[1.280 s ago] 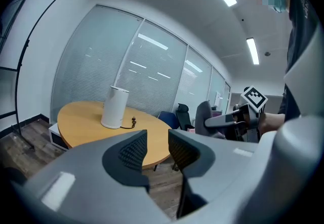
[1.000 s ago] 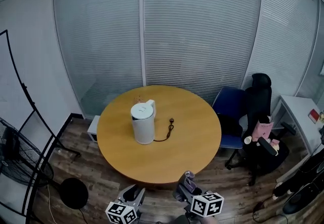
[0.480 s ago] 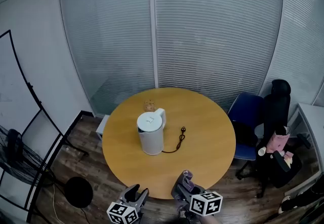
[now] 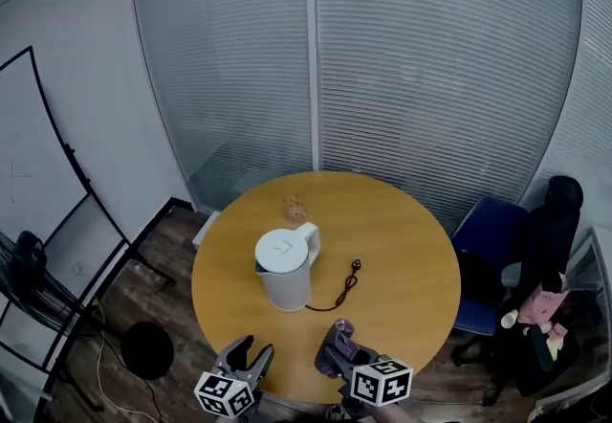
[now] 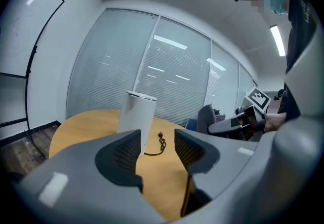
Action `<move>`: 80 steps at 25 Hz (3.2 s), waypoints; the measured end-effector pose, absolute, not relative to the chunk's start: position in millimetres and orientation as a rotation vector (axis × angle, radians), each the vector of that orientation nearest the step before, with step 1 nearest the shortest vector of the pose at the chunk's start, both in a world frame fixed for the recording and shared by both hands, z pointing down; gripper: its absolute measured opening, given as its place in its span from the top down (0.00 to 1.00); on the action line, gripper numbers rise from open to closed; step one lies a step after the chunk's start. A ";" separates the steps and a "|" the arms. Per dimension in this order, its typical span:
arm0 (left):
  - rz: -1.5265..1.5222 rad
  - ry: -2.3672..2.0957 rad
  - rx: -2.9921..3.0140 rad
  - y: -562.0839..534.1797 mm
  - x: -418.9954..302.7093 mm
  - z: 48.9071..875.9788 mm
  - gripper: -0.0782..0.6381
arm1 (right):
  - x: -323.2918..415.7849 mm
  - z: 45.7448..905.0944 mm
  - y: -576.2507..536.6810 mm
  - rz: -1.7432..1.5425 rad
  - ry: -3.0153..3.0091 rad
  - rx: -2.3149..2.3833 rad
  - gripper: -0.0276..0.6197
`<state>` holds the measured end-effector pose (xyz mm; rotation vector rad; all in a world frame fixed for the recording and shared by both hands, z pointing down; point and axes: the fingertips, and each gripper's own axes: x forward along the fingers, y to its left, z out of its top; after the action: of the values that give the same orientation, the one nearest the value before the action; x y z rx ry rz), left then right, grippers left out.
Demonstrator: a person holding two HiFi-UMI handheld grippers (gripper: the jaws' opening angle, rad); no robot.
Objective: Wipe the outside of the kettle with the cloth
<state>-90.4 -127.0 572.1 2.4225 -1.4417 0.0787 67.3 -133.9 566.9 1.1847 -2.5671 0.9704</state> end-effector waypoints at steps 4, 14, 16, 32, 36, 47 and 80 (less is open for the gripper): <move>0.094 -1.502 2.438 -155.5 -96.1 565.0 0.62 | 61.1 565.1 -154.4 0.964 -2.596 1.141 0.81; 0.096 -1.450 2.535 -229.3 -117.2 549.7 0.62 | 16.1 546.9 -208.1 1.024 -2.636 1.302 0.81; 0.110 -1.399 2.577 -243.5 -121.2 545.3 0.62 | 4.5 543.1 -219.2 1.078 -2.638 1.369 0.81; 0.084 -1.076 2.866 -298.8 -122.7 519.1 0.62 | -23.6 516.6 -264.0 1.311 -2.661 1.864 0.81; 0.135 -1.018 2.972 -296.8 -115.5 513.9 0.62 | -23.2 522.5 -266.2 1.312 -2.644 1.933 0.81; 0.215 -0.962 3.026 -292.3 -105.6 522.0 0.64 | -9.7 643.5 -266.0 1.572 -2.285 1.983 0.81; 0.281 -1.259 2.866 -290.7 -97.9 525.2 0.67 | 30.8 508.8 -288.6 1.101 -2.681 1.468 0.81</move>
<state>-97.9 -290.7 525.2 2.8658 -1.2586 0.2808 30.8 -288.6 508.8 1.4679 -2.6808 1.1011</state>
